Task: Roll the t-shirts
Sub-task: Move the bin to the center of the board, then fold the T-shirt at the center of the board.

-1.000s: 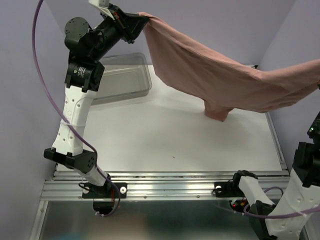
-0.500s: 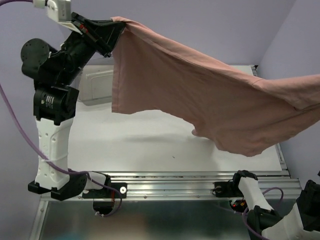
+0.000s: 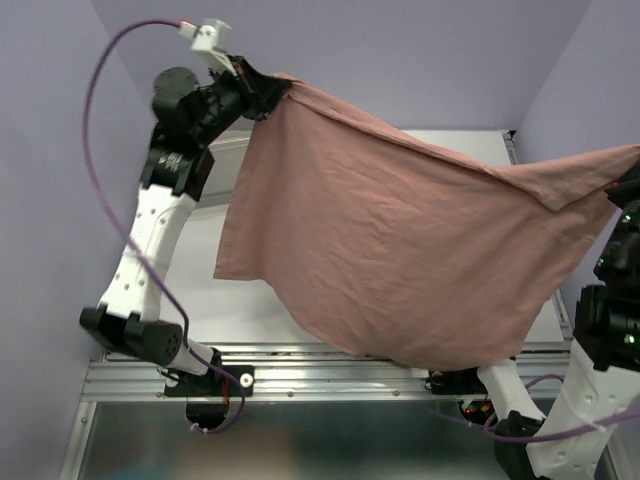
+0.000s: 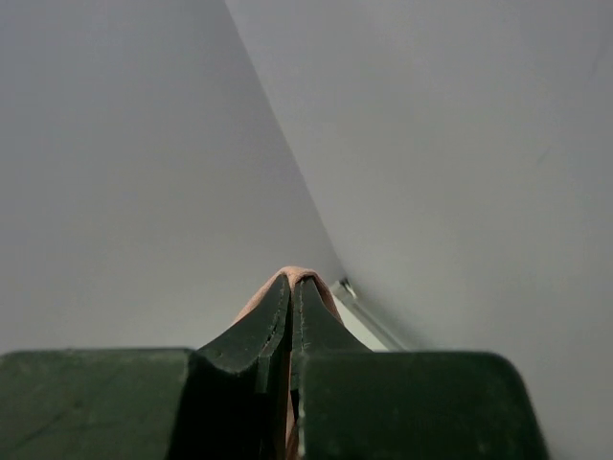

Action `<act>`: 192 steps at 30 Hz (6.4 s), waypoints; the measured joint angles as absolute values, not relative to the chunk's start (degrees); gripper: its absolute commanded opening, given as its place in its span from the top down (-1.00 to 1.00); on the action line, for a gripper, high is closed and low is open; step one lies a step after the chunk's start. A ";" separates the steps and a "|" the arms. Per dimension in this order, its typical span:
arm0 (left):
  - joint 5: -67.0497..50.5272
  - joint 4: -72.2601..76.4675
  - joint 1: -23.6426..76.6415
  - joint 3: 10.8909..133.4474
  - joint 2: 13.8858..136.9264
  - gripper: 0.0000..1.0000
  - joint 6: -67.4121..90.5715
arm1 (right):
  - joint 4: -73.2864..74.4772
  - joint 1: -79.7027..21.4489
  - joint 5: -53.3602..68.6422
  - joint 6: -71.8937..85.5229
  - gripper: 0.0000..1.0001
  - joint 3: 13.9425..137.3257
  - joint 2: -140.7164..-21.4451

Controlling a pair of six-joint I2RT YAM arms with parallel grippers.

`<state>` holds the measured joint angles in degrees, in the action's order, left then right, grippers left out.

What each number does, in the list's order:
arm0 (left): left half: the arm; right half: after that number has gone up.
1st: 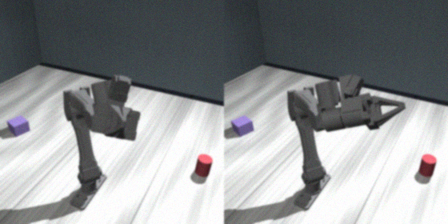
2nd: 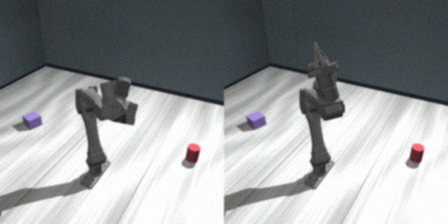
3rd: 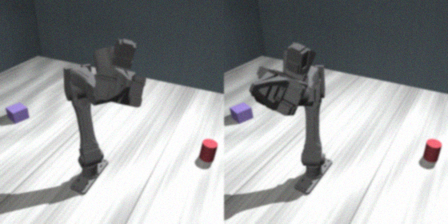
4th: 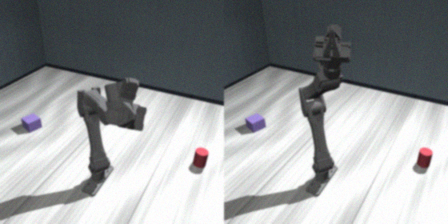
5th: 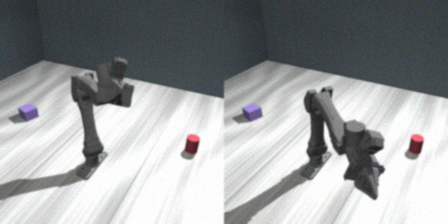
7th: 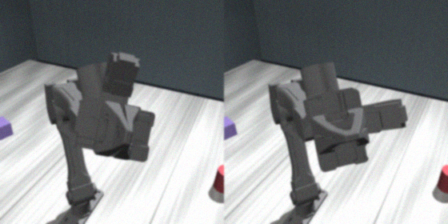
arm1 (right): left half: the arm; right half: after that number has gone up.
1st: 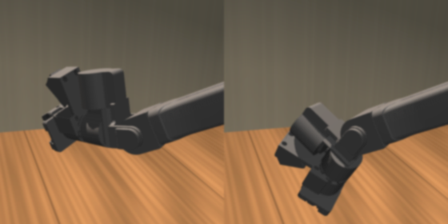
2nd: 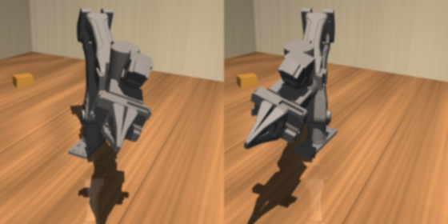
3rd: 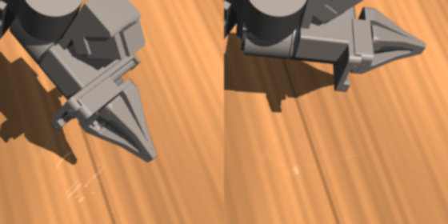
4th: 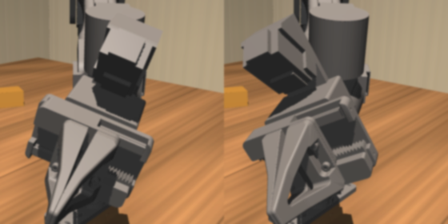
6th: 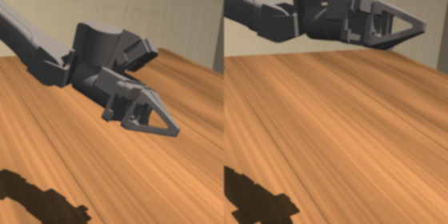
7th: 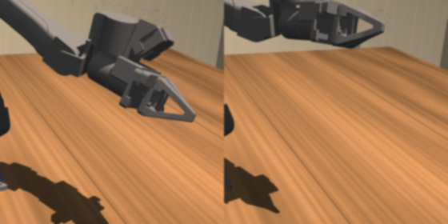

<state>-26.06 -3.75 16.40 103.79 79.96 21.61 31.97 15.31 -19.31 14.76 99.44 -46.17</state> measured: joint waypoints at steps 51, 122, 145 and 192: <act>-17.43 -12.25 16.01 111.79 73.56 1.00 14.79 | 32.40 15.31 -11.42 16.14 0.98 110.08 -43.03; -37.98 -7.18 14.09 134.63 146.69 1.00 18.68 | 36.07 15.29 -11.14 32.47 0.99 55.94 -61.87; -38.96 -16.78 13.74 134.67 145.32 1.00 13.98 | 40.10 15.31 -6.13 35.40 0.99 53.12 -57.41; -39.09 -17.85 18.41 136.53 145.43 1.00 13.74 | 35.11 15.31 -9.85 38.54 0.39 49.45 -74.13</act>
